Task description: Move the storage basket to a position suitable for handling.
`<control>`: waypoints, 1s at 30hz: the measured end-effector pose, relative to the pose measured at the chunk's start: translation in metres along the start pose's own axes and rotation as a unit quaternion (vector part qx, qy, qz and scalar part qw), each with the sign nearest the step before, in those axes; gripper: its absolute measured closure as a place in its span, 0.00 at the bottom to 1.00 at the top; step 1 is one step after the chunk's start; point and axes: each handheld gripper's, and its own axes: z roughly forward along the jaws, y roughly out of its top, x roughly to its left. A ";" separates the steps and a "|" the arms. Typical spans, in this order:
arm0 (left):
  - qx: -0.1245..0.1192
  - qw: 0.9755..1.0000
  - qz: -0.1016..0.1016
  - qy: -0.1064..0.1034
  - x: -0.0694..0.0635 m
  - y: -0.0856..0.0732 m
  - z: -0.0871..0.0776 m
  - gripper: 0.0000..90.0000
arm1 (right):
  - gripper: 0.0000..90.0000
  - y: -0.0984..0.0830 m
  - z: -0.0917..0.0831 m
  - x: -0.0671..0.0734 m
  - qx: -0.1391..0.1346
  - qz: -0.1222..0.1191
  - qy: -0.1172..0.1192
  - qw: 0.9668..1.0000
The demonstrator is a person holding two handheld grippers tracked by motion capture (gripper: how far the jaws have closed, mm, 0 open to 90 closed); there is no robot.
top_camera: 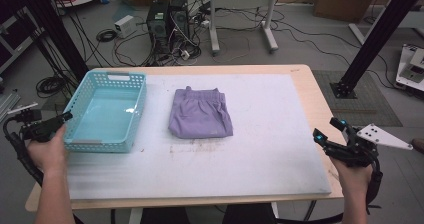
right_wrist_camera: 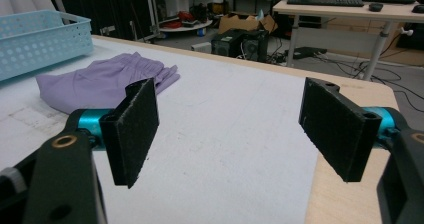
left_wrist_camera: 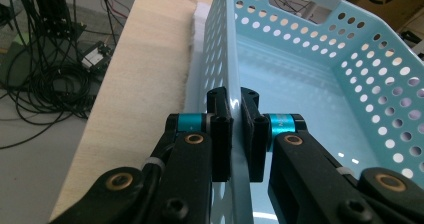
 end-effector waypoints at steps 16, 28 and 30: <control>0.001 1.000 -0.014 0.007 0.012 -0.009 0.015 0.94 | 0.27 -0.001 0.004 0.001 0.009 -0.006 0.000 1.000; -0.001 1.000 0.000 0.012 0.013 -0.012 0.016 0.93 | 0.27 -0.002 0.009 0.002 0.013 -0.007 0.003 1.000; 0.000 1.000 -0.007 0.005 0.014 -0.012 0.016 0.92 | 0.27 -0.002 0.009 0.002 0.014 -0.009 0.004 1.000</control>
